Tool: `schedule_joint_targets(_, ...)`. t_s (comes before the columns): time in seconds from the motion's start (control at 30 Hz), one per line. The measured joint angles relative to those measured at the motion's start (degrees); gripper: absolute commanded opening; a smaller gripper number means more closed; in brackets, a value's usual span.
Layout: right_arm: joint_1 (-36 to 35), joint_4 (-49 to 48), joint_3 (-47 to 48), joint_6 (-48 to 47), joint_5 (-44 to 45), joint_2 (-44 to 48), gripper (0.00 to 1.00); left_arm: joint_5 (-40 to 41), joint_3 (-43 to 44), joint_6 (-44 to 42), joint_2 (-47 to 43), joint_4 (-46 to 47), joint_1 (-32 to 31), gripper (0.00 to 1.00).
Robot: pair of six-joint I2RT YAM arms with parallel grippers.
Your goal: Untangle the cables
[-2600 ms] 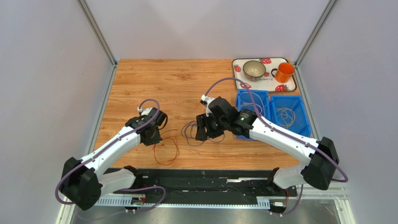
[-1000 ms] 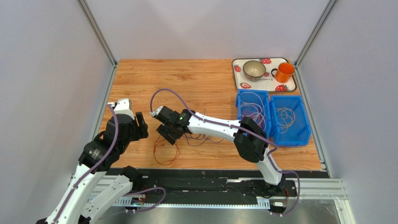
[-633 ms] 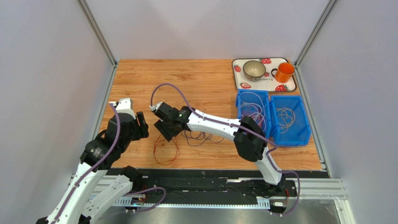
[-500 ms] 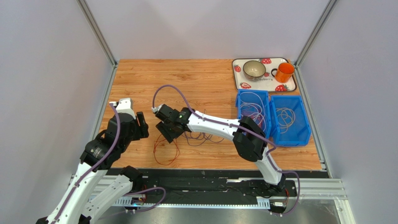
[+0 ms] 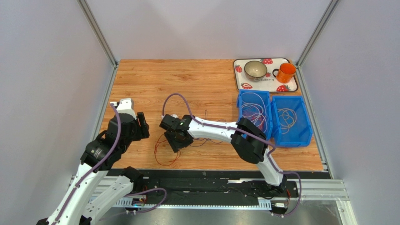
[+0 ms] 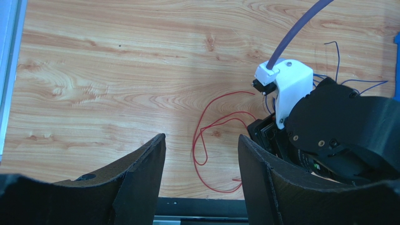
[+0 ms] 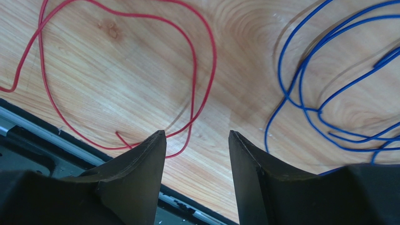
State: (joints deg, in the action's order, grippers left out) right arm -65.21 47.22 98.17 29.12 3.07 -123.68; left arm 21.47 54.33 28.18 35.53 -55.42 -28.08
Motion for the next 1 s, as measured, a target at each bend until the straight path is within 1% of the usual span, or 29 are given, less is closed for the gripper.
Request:
schedule_joint_targets(0.17, -0.72, 0.04, 0.02, 1.70, -0.20, 0.00, 0.53, -0.02, -0.07, -0.02, -0.02, 0.02, 0.00, 0.66)
schedule_joint_targets(0.33, -0.76, 0.09, 0.07, 2.45, -0.20, 0.00, 0.44, -0.15, -0.20, -0.04, 0.00, 0.00, 0.00, 0.66)
schedule_joint_targets(0.37, -0.76, 0.09, 0.09, 2.58, -0.24, 0.00, 0.40, -0.17, -0.20, -0.04, 0.00, 0.00, 0.00, 0.66)
schedule_joint_targets(0.73, -0.76, 0.11, 1.77, 2.84, -0.76, -2.27, 0.37, -0.17, -0.20, -0.04, -0.02, 0.02, 0.00, 0.66)
schedule_joint_targets(0.83, -0.76, 0.31, 2.29, 2.84, -0.74, -2.89, 0.30, -0.17, -0.20, -0.04, -0.02, 0.02, 0.00, 0.66)
schedule_joint_targets(0.87, -0.76, 0.42, 2.40, 2.91, -0.72, -2.93, 0.26, -0.17, -0.20, -0.04, -0.02, 0.02, 0.00, 0.66)
schedule_joint_targets(0.93, -0.76, 0.55, 2.60, 3.04, -0.70, -2.93, 0.20, -0.17, -0.20, -0.04, -0.02, 0.02, 0.00, 0.66)
schedule_joint_targets(0.97, -0.76, 0.57, 2.67, 3.02, -0.72, -2.93, 0.12, -0.17, -0.20, -0.04, -0.02, 0.02, 0.00, 0.66)
schedule_joint_targets(1.0, -0.76, 0.59, 2.73, 3.08, -0.66, -2.93, 0.09, -0.17, -0.20, -0.04, -0.02, 0.00, 0.00, 0.66)
